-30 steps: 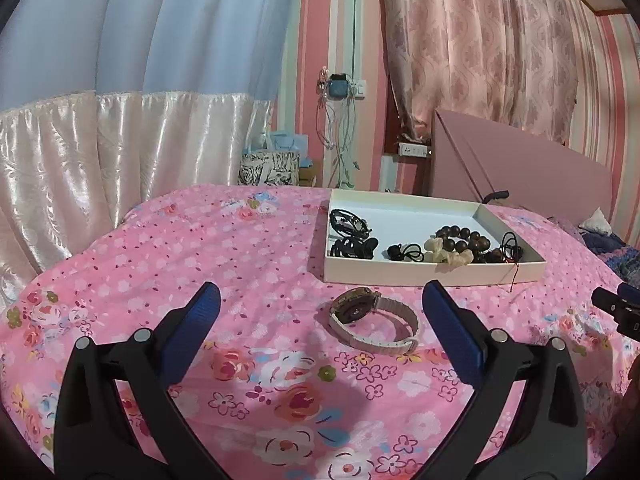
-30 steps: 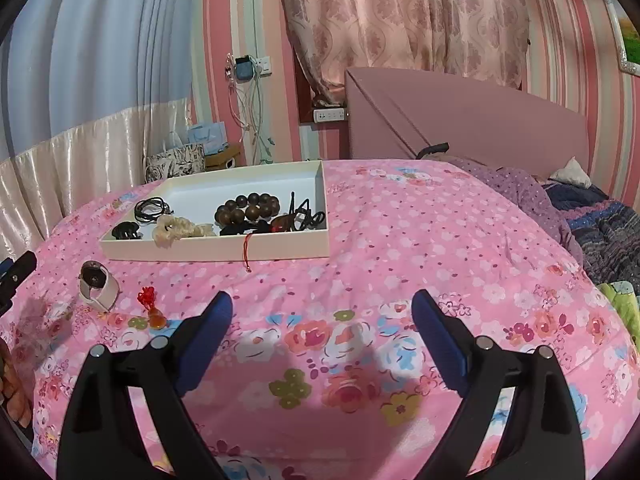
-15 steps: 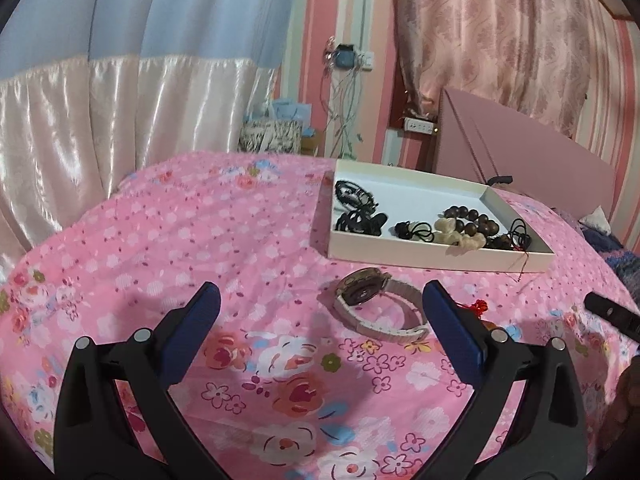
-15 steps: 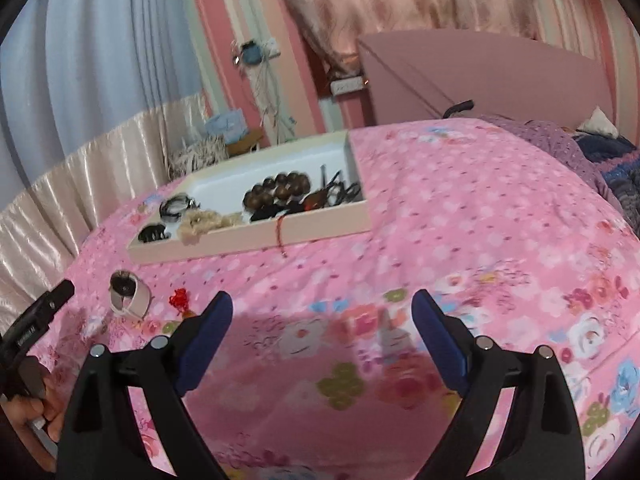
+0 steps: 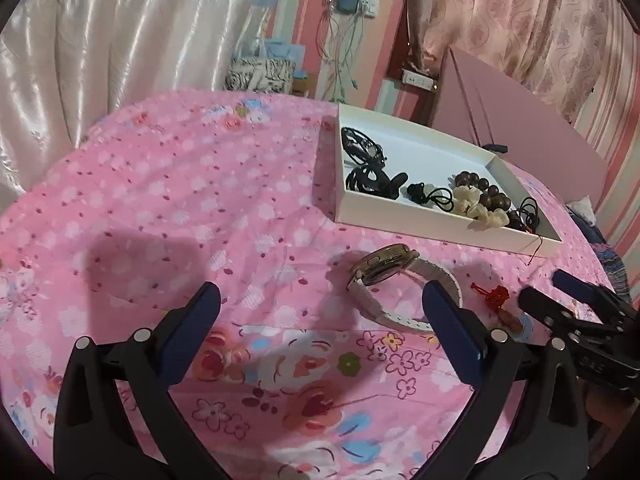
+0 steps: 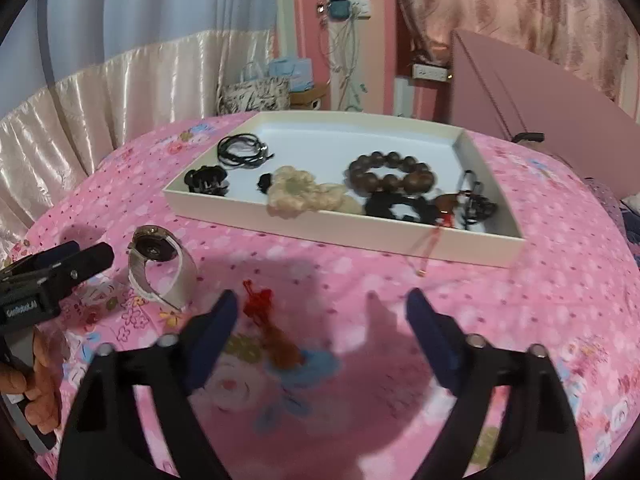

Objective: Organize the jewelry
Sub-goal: 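Grasp the red tassel pendant with the right tool while the left tool grasps the white-strap watch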

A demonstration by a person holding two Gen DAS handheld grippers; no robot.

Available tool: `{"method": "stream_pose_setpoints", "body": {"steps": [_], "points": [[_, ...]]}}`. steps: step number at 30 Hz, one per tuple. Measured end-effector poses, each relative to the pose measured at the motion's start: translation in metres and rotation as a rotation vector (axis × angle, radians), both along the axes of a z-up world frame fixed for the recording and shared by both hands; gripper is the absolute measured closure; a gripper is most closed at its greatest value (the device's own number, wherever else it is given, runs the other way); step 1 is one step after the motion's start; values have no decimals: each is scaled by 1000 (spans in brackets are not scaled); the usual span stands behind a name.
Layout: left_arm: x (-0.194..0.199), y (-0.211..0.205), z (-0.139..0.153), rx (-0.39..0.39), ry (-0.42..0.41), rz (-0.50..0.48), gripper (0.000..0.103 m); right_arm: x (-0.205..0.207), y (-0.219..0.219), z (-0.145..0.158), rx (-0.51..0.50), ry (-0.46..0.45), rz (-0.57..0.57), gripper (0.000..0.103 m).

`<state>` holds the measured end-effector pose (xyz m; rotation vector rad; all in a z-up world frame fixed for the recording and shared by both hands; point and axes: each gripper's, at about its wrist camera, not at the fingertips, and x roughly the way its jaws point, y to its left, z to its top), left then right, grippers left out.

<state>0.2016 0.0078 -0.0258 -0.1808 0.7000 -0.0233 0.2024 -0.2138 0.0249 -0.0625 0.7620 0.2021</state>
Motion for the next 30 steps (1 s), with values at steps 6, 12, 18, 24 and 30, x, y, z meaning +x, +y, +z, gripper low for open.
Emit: {"method": "stream_pose_setpoints", "body": {"steps": [6,12,18,24,30], "points": [[9,-7,-2,8,16,-37,3,11,16,-5,-10,43,24,39],[21,-12,-8,0,69,-72,3,21,33,-19,-71,123,84,74],[26,-25,-9,-15,78,-128,3,17,18,-15,-37,109,40,94],[37,-36,-17,29,140,-129,24,12,-34,-8,-170,65,-84,94],[42,-38,-18,56,136,-108,71,12,-75,-14,24,124,-93,94]]}}
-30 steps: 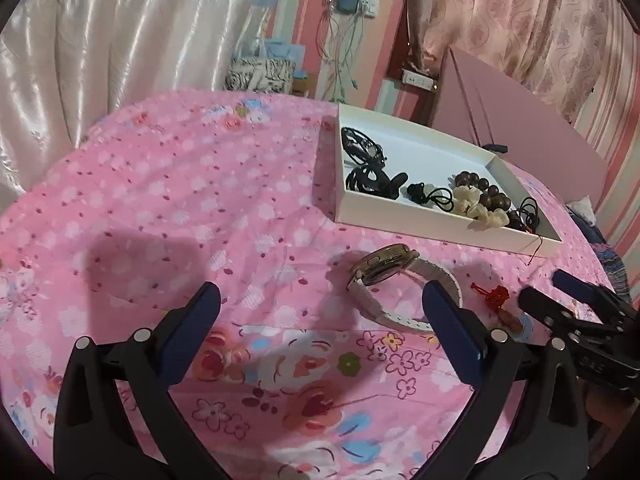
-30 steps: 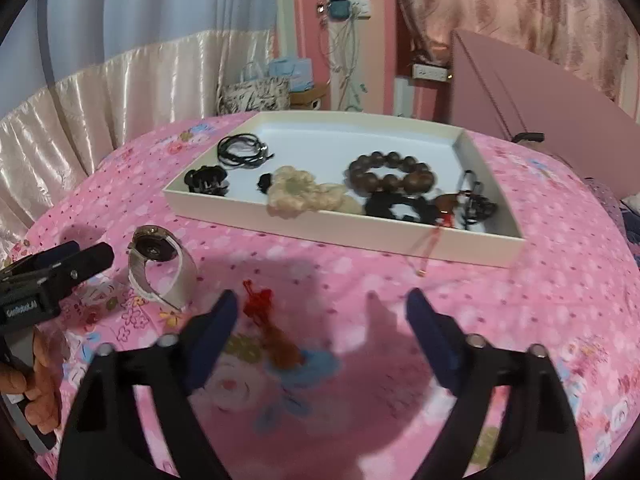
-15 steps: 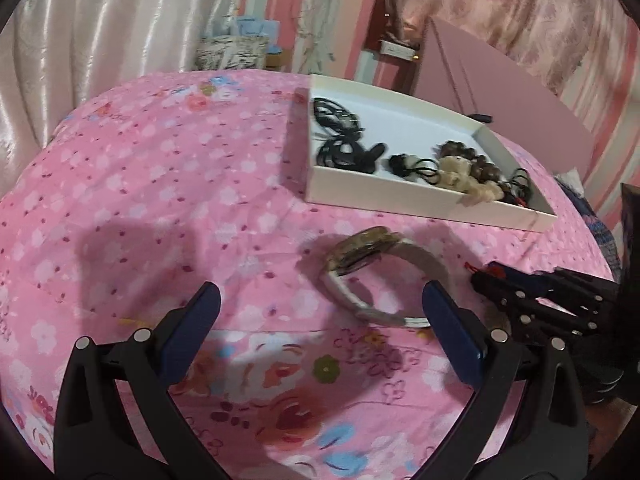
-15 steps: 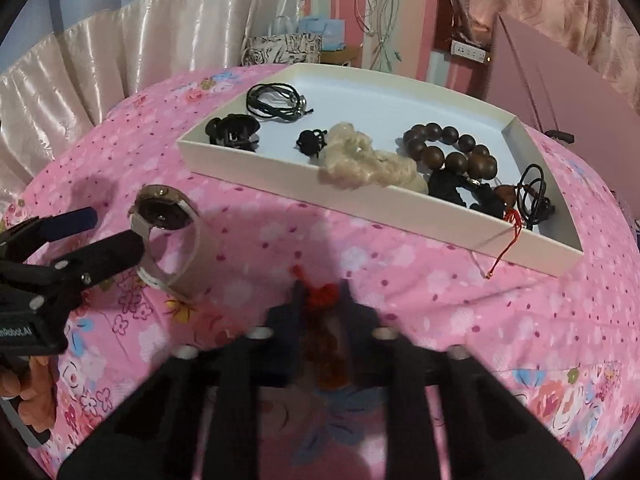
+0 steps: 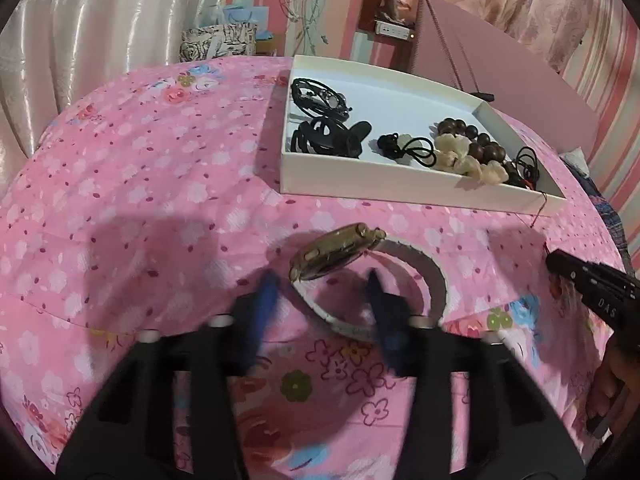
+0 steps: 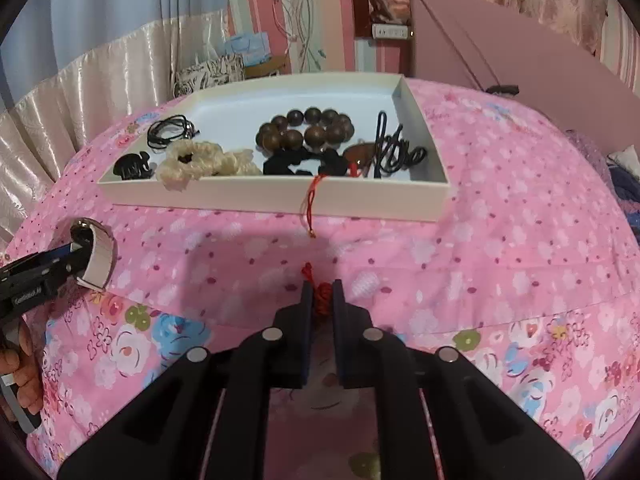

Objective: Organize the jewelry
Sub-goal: 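Grasp the red tassel pendant with the right tool while the left tool grasps the white-strap watch, then carry the tassel and watch into the white tray and open both tools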

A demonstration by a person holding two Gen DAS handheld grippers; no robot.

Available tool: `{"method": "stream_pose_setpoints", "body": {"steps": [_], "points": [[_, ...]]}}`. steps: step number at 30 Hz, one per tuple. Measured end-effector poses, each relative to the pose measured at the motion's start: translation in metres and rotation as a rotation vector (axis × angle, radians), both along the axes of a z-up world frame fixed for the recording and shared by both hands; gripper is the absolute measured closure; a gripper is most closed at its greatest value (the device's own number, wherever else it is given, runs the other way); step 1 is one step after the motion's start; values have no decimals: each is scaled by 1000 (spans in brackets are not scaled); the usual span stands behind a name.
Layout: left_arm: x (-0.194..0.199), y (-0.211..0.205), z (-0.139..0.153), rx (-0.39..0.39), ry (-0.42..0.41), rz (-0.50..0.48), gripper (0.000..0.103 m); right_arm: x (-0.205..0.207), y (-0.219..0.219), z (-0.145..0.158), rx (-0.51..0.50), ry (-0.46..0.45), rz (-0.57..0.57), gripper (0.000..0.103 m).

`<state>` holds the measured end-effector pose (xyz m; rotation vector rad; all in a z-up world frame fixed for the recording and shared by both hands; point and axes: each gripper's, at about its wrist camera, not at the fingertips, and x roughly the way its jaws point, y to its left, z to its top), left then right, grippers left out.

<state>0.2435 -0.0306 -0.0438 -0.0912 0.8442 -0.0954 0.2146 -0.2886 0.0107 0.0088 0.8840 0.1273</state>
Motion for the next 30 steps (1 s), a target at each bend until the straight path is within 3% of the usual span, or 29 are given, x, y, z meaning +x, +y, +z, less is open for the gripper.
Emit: {"method": "stream_pose_setpoints", "body": {"steps": [4,9,15,22,30], "points": [[0,5,0,-20,-8,13,83,-2,10,-1,-52,-10,16,94],[-11,6,8,-23,-66,22,96,-12,-4,9,-2,-79,-20,95],[-19,-10,14,50,-117,-14,96,-18,-10,18,16,-136,-45,95],[-30,-2,21,30,-173,-1,97,-29,-20,27,38,-209,-88,95],[-68,-12,44,103,-387,2,97,-54,-16,45,6,-366,-91,95]]}}
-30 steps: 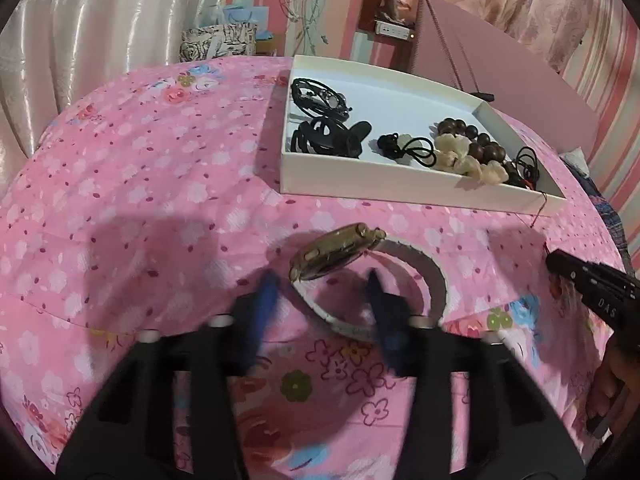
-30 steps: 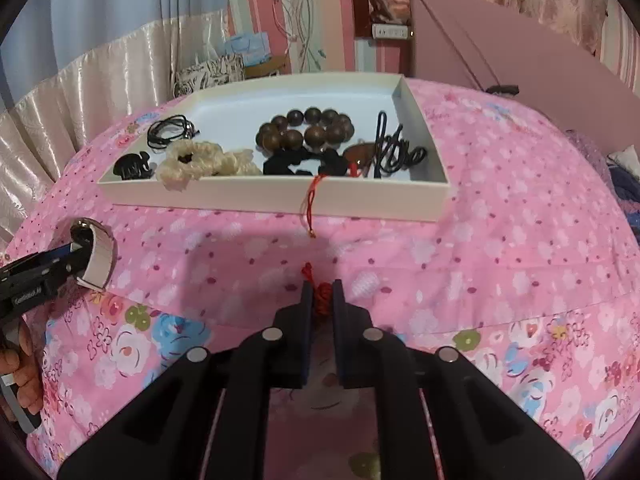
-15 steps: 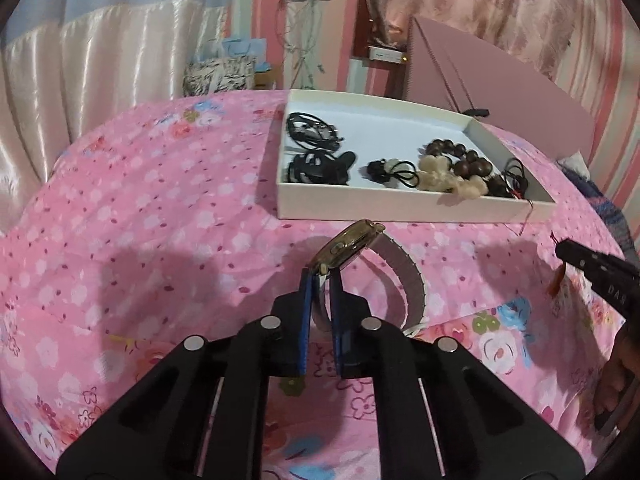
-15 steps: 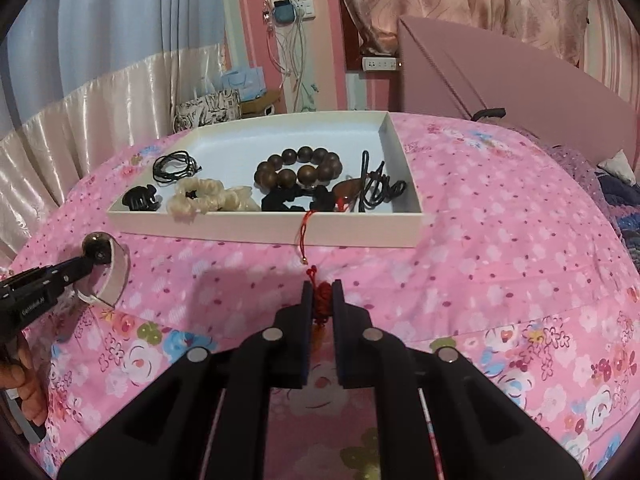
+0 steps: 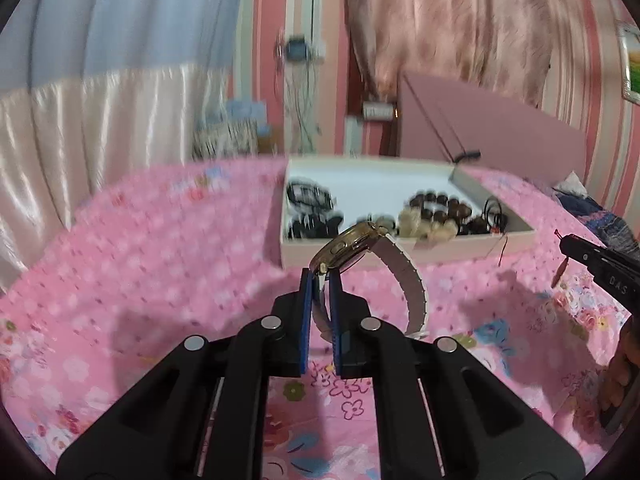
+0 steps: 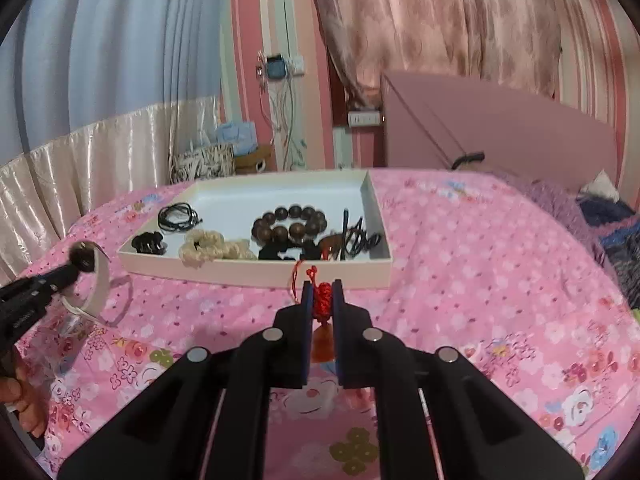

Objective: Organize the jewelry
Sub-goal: 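Carry the tassel and watch into the white tray and open both tools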

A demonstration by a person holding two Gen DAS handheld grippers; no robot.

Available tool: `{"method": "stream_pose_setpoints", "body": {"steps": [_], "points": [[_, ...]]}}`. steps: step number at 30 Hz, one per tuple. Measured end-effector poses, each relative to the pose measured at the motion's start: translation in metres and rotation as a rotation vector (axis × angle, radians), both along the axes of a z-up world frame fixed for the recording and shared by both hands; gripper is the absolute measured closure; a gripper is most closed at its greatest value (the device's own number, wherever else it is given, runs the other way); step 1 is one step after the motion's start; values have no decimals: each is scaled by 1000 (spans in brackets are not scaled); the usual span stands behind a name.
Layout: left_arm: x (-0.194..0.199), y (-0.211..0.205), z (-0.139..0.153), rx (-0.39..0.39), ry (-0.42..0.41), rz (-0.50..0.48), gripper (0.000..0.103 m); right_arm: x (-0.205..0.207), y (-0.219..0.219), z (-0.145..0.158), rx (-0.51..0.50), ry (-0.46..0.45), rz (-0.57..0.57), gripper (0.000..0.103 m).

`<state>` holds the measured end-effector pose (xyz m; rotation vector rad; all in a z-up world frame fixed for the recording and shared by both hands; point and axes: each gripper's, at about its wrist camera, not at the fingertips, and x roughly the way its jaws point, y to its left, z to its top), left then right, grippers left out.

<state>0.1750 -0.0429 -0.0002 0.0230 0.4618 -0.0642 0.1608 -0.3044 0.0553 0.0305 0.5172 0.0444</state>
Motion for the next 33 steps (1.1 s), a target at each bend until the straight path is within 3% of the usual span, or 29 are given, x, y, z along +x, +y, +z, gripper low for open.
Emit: {"method": "stream_pose_setpoints", "body": {"steps": [5,10,17,22,33], "points": [[-15,-17,6,93,-70,-23,97,0,6,2,-35,-6,16,95],[-16,-10,9,72,-62,-26,97,-2,-2,3,7,-21,10,95],[-16,-17,7,94,-57,-35,97,-4,1,4,-11,-29,17,95],[-24,-15,10,95,-94,-13,97,-10,1,6,-15,-62,8,95],[-27,-13,12,84,-102,-15,97,-4,-2,4,-20,-38,17,95]]}}
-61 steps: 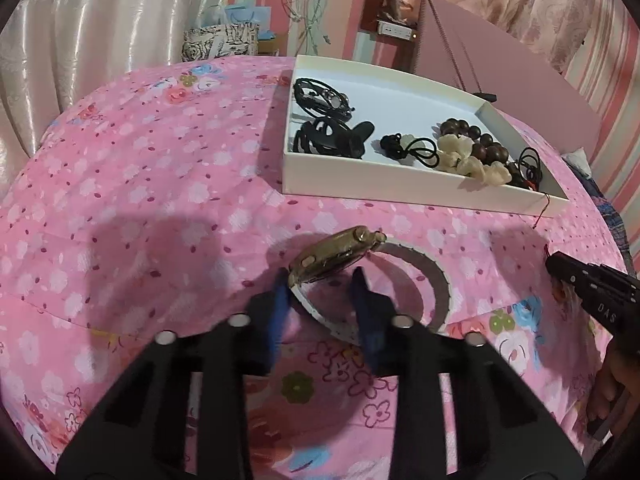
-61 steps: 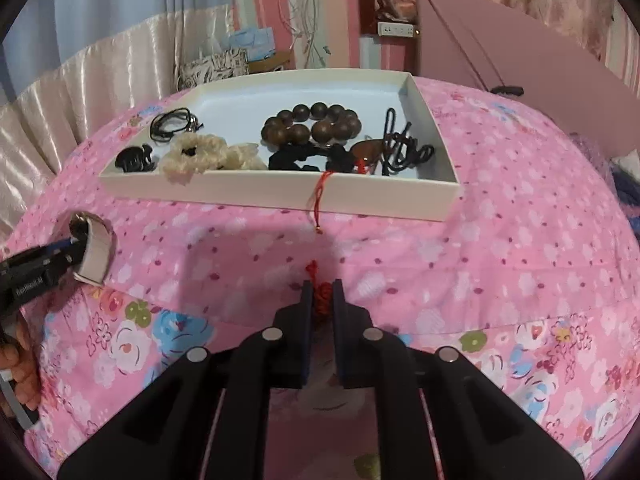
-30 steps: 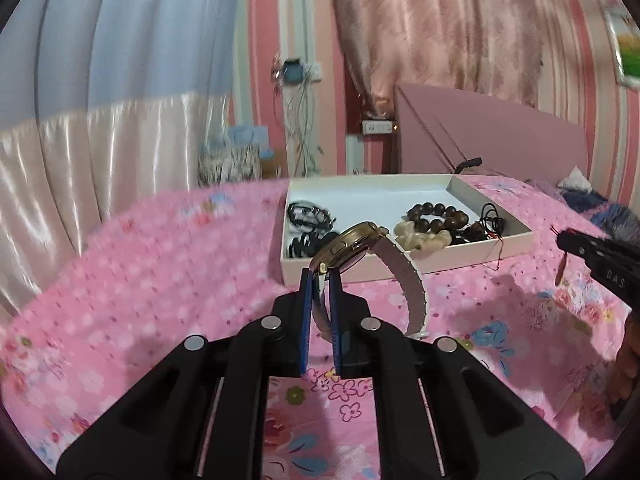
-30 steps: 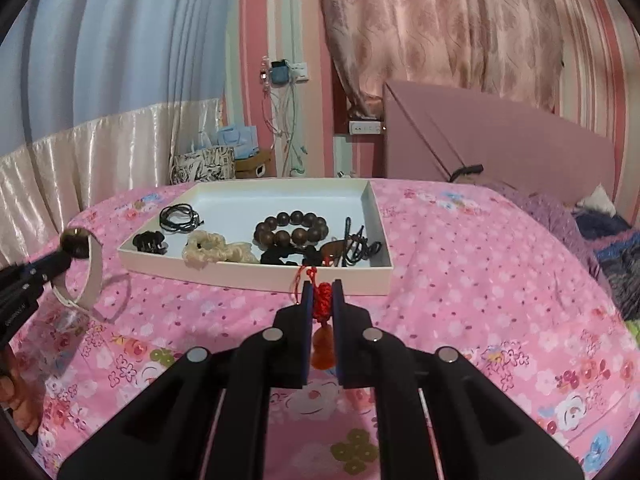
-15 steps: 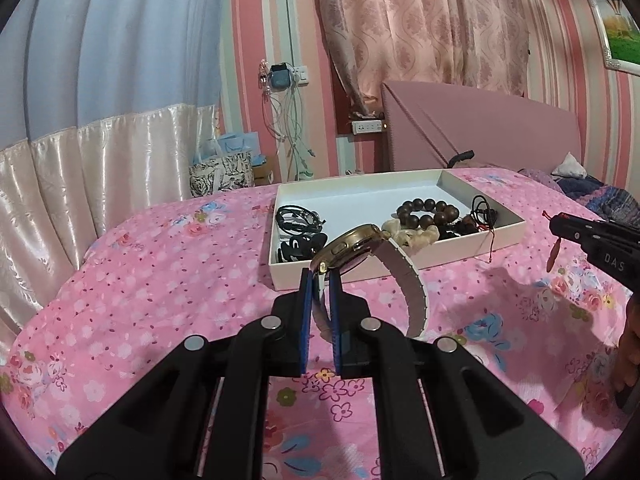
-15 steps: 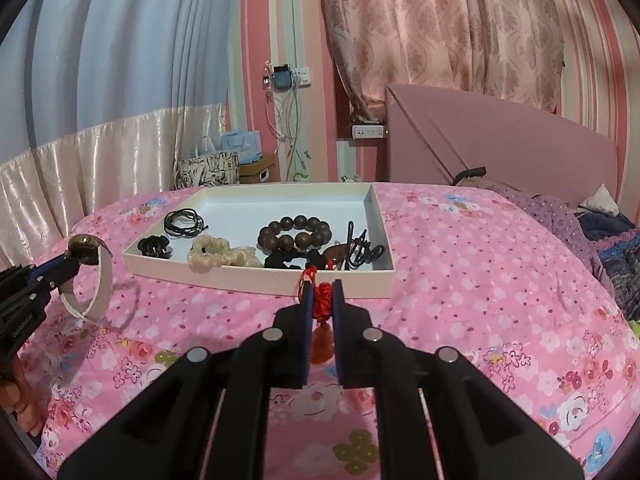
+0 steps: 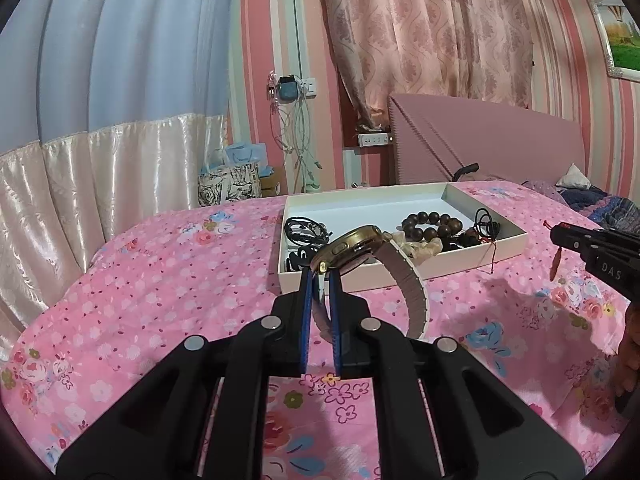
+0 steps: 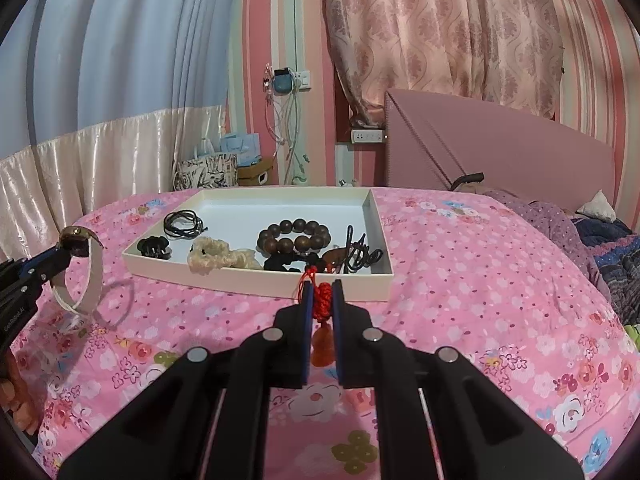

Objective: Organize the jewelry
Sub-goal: 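Carry the tassel and watch into the white tray and open both tools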

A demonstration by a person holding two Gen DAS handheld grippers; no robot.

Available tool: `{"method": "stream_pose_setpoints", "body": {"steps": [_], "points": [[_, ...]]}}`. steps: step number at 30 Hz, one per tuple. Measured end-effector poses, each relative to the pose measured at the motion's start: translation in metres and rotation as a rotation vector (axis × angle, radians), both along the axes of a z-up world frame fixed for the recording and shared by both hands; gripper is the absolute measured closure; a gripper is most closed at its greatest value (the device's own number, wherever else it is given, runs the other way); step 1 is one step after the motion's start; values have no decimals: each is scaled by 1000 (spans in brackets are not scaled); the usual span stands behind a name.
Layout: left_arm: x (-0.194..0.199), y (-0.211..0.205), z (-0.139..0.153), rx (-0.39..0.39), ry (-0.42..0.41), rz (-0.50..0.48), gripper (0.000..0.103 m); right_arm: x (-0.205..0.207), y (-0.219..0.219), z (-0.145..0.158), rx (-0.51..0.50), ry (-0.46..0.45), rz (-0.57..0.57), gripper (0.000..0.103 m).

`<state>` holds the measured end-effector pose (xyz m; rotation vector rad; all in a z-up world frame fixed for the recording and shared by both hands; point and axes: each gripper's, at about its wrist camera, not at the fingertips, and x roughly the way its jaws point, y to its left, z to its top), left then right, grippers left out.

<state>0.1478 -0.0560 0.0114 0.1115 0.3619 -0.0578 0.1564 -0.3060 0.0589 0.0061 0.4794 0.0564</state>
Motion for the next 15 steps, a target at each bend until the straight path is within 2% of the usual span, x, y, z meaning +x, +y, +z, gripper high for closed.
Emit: {"method": "stream_pose_setpoints", "body": {"steps": [6,10,12,15], "points": [[17,13,5,-50,72,14,97,7,-13,-1,68,48,-13,95],[33,15,31,-59,57,-11,97,23,-21,20,131,51,30,95],[49,14,48,-95,21,-21,98,38,-24,32,156,46,61,95],[80,10,59,-150,25,-18,99,71,-29,41,176,42,68,95]]}}
